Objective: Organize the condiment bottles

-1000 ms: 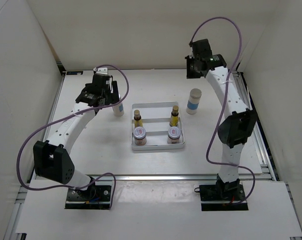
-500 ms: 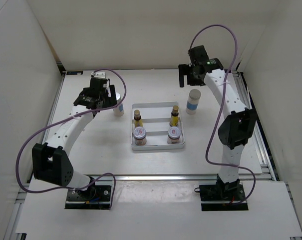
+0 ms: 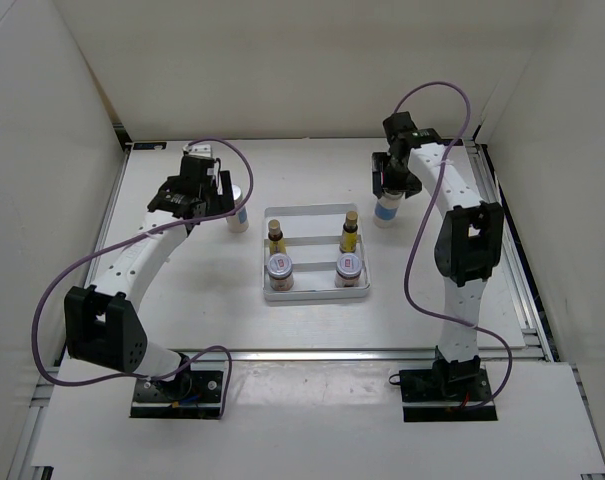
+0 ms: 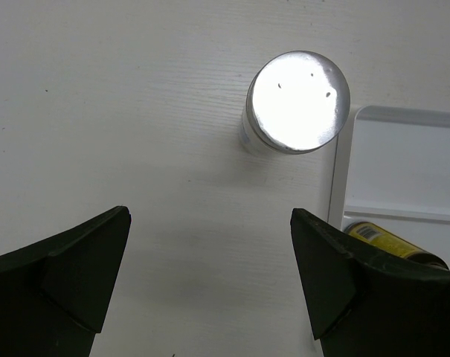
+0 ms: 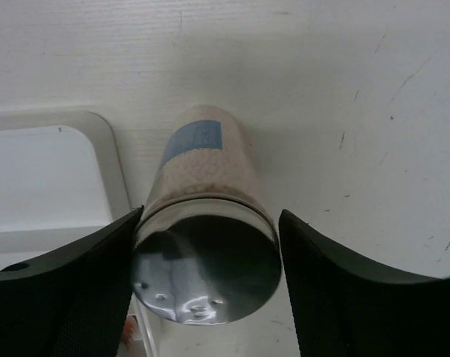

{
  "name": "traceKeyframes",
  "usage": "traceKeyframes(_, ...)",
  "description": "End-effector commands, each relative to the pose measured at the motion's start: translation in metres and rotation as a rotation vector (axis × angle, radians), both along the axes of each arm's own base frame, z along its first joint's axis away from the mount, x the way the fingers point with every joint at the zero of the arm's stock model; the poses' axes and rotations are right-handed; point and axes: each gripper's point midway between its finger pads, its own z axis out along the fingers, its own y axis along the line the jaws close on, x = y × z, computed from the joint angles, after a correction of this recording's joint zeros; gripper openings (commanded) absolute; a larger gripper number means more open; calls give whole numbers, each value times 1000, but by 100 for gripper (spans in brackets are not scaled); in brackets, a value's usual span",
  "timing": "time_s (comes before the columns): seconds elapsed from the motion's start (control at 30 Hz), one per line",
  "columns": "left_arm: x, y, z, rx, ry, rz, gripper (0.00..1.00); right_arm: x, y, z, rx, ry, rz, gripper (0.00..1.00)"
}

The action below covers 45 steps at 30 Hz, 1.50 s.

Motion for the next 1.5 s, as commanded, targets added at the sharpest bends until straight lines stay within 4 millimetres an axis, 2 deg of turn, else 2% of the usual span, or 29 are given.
traceKeyframes(0.0, -1, 1, 9, -23, -31, 2, 100, -5, 3, -1, 34, 20, -21, 73)
traceKeyframes(0.03, -1, 1, 9, -23, -31, 2, 100, -5, 3, -1, 34, 20, -21, 62)
traceKeyframes(0.1, -1, 1, 9, -23, -31, 2, 100, -5, 3, 2, 34, 20, -21, 50)
traceKeyframes(0.13, -1, 1, 9, -23, -31, 2, 100, -3, 3, 11, 40, -4, -20, 39)
traceKeyframes(0.2, 0, 4, 9, -23, -31, 11, 100, 0, 4, 26, 50, -39, -20, 31)
traceKeyframes(0.23, 0, 4, 9, -23, -31, 11, 100, 3, 4, 44, 59, -85, -11, 25)
traceKeyframes(0.3, 0, 4, 9, -23, -31, 11, 100, 4, 6, 65, 69, -127, 15, 18)
traceKeyframes(0.33, 0, 4, 9, -23, -31, 11, 100, 2, 16, 77, 105, -144, 42, 16)
traceKeyframes(0.37, 0, 4, 9, -23, -31, 11, 100, 3, 18, 85, 114, -156, 61, 13)
traceKeyframes(0.4, 0, 4, 9, -23, -31, 11, 100, 5, 21, 101, 129, -186, 77, 11)
traceKeyframes(0.53, 1, 8, 6, -20, -23, 21, 100, 2, 49, 128, 192, -234, 167, 8)
traceKeyframes(0.67, 3, 12, 10, -17, -33, 36, 100, -4, 67, 127, 217, -219, 221, 5)
traceKeyframes(0.73, 5, 12, 10, -17, -33, 36, 100, -10, 86, 122, 230, -199, 277, 5)
traceKeyframes(0.77, 5, 12, 10, -17, -33, 36, 100, -13, 91, 110, 218, -172, 296, 4)
traceKeyframes(0.87, 5, 12, 10, -17, -33, 36, 100, -21, 117, 98, 209, -154, 360, 4)
traceKeyframes(0.97, 7, 15, 6, -14, -23, 46, 100, -24, 120, 74, 180, -107, 360, 4)
traceKeyframes(1.0, 8, 15, 11, -16, -33, 46, 100, -23, 118, 74, 170, -110, 355, 4)
traceKeyframes(1.03, 9, 14, 7, -14, -24, 46, 100, -26, 116, 59, 159, -72, 352, 4)
traceKeyframes(1.13, 13, 17, 15, -19, -42, 55, 100, -26, 119, 41, 140, -43, 354, 4)
traceKeyframes(1.3, 21, 11, 15, -49, -35, 29, 100, -24, 114, 21, 105, -18, 349, 5)
traceKeyframes(1.37, 27, 10, 22, -53, -53, 28, 100, -24, 114, 16, 103, -10, 349, 12)
traceKeyframes(1.43, 33, 5, 14, -61, -29, 15, 100, -24, 120, 11, 102, -6, 358, 19)
traceKeyframes(1.47, 37, 4, 16, -69, -34, 21, 100, -24, 120, 6, 99, 4, 357, 44)
